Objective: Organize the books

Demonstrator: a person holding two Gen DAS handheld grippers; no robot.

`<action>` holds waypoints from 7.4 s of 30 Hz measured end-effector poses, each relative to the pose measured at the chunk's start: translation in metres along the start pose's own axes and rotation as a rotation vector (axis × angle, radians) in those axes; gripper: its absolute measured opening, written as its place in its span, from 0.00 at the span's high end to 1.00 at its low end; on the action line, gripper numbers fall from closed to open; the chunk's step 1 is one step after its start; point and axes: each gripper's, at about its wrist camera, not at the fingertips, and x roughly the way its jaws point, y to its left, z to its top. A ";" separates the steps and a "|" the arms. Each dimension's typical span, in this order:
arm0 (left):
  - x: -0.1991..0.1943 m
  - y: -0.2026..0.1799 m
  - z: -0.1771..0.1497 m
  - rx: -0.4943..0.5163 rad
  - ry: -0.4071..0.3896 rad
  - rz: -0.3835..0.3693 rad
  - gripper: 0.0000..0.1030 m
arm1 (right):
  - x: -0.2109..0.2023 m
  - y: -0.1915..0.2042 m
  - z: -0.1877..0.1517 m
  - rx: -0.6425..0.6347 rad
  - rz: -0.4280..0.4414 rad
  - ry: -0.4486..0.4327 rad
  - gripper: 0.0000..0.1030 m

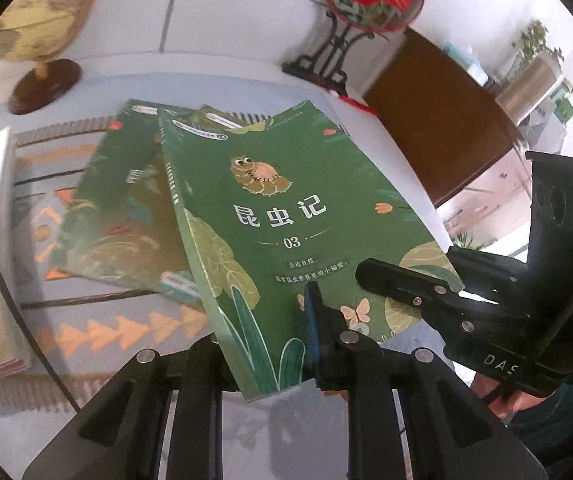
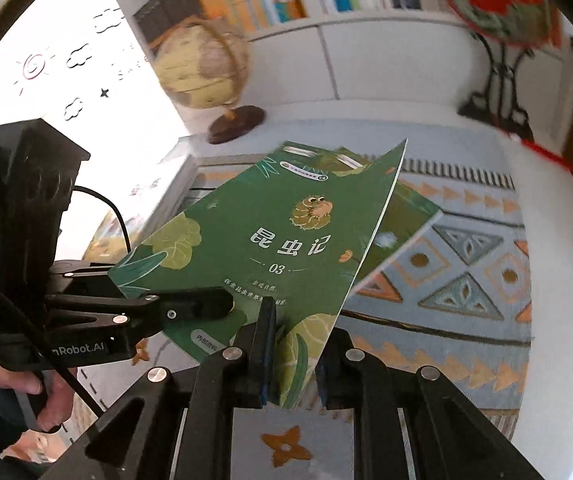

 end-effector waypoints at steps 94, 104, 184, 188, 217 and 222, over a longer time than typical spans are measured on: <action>0.064 0.071 0.070 -0.011 0.116 0.190 0.18 | 0.071 -0.049 0.010 0.451 -0.059 0.112 0.50; 0.080 0.070 0.061 0.008 0.146 0.147 0.18 | 0.101 -0.055 0.023 0.408 -0.053 0.138 0.50; -0.161 0.093 -0.017 -0.151 -0.204 0.144 0.81 | 0.027 0.173 0.066 -0.118 0.182 -0.097 0.82; -0.173 0.124 -0.022 -0.174 -0.211 0.157 0.81 | 0.044 0.206 0.073 -0.141 0.181 -0.085 0.81; -0.141 0.246 -0.023 -0.282 -0.129 0.073 0.73 | 0.163 0.250 0.110 -0.085 0.134 0.074 0.81; -0.139 0.255 -0.034 -0.332 -0.094 0.061 0.69 | 0.173 0.242 0.108 -0.032 0.158 0.107 0.81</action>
